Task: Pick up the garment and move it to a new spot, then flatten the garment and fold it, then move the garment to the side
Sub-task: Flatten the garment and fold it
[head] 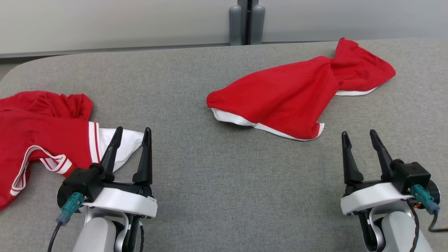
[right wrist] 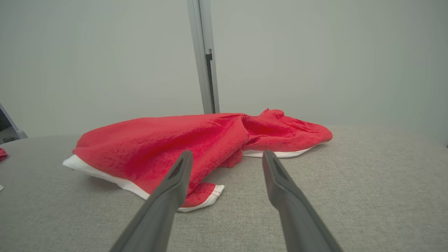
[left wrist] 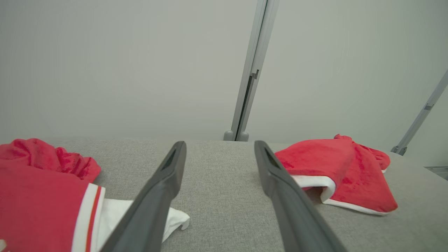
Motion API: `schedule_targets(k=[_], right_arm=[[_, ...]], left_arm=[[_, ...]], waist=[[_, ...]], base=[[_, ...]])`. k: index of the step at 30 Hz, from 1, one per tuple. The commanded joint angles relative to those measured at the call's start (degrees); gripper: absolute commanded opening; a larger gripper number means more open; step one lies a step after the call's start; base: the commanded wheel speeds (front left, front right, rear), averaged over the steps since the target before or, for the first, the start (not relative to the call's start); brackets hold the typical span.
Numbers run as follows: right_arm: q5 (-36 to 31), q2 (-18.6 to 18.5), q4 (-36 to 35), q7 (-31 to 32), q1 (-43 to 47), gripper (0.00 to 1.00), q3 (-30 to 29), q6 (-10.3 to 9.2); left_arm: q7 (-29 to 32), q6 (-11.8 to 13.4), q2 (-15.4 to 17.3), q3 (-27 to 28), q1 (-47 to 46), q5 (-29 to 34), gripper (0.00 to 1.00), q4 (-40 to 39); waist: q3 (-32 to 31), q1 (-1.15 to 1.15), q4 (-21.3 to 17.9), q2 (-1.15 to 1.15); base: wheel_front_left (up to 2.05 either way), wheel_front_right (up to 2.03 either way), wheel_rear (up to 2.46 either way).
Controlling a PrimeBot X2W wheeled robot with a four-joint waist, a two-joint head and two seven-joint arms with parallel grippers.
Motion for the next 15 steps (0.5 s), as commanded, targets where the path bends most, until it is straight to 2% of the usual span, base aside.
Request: schedule_targets(k=[1, 7, 15], right_arm=[[0.1, -0.1, 1.6, -0.1, -1.3, 1.0, -0.9, 0.0], [1.9, 0.1, 12.3, 2.3, -7.5, 1.0, -5.1, 0.0], [3.6, 0.1, 20.2, 2.3, -13.7, 1.0, -3.4, 0.0]], left_arm=[[0.0, -0.1, 0.2, -0.2, -1.0, -0.3, 1.0, 0.1], [0.0, 0.0, 0.1, -2.0, -2.9, -1.5, 1.0, 0.5], [0.0, 0.5, 0.1, -2.7, -4.8, -2.5, 1.0, 0.9]], waist=[[0.9, 0.0, 0.5, 0.0], [4.3, 0.0, 1.9, 0.0], [6.9, 0.0, 3.4, 0.0]], base=[[0.0, 0.0, 0.0], [0.0, 0.0, 0.0], [0.0, 0.0, 0.0]])
